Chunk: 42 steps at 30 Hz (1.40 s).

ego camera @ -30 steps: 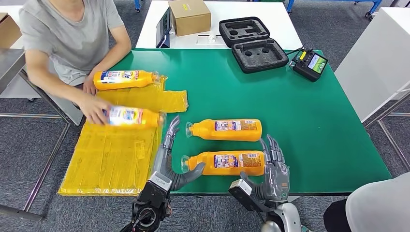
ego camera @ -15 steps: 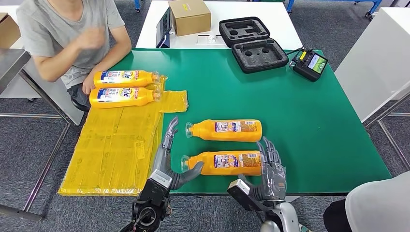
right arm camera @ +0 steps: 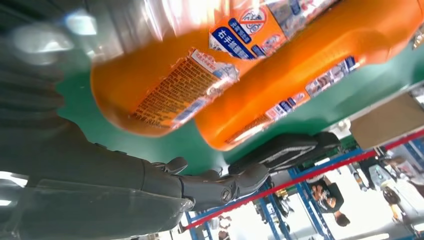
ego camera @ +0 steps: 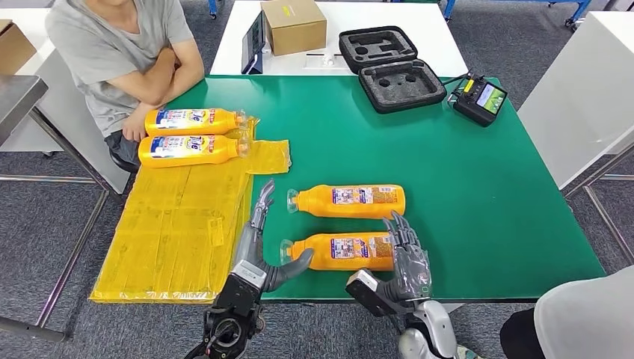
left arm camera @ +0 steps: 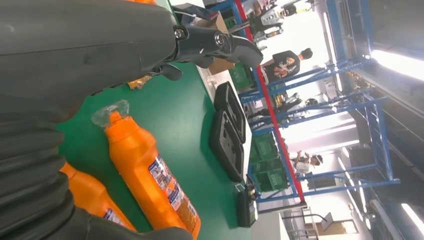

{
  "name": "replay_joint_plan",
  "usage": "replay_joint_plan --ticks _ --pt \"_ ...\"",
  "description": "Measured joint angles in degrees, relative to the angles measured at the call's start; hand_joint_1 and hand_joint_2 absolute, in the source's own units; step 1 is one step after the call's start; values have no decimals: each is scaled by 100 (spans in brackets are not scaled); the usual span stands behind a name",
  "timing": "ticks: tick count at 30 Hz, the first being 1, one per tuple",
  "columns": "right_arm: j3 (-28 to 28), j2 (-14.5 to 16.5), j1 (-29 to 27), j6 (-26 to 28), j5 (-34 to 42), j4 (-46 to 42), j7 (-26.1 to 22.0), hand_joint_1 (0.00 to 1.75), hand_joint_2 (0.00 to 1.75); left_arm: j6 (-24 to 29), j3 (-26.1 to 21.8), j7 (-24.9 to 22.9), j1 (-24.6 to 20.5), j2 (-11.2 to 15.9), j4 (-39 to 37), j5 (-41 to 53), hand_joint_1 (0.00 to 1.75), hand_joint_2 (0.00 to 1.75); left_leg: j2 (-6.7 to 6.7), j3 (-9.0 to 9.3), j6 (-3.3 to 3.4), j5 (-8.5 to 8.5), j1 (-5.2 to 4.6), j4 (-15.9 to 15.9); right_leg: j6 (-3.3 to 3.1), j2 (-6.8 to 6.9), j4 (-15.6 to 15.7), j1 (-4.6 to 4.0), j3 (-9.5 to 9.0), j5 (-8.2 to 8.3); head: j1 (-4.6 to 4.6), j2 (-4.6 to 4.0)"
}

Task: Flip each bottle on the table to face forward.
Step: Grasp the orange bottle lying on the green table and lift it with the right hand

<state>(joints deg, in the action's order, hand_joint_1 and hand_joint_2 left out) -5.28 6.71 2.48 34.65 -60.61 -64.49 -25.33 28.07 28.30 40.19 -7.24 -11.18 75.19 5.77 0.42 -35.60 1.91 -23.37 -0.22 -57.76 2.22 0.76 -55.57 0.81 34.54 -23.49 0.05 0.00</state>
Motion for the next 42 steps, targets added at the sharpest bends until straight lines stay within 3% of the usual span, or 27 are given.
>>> replay_joint_plan --ticks 18,33,37,42 --pt "243 -191 551 -38 -541 958 146 0 175 -129 23 0 -47 1 -20 -99 0 175 2 2 0 0 0 0 0 -1 0 -1 0 1 0 0" --pt "559 -246 681 -163 -935 1132 341 1 175 -144 68 0 -117 14 -61 -184 0 175 3 8 0 0 1 0 0 -4 0 -1 -2 1 1 0" --pt "637 -278 713 -218 -980 1161 375 171 175 -86 68 0 -115 36 -62 -196 0 175 5 12 0 0 1 0 0 -6 0 -1 -5 2 1 0" --pt "684 -326 884 -557 -852 1286 397 175 175 -86 80 0 -106 51 -66 -199 0 175 21 31 -2 -3 1 0 -1 -19 1 -1 -16 3 -1 0"
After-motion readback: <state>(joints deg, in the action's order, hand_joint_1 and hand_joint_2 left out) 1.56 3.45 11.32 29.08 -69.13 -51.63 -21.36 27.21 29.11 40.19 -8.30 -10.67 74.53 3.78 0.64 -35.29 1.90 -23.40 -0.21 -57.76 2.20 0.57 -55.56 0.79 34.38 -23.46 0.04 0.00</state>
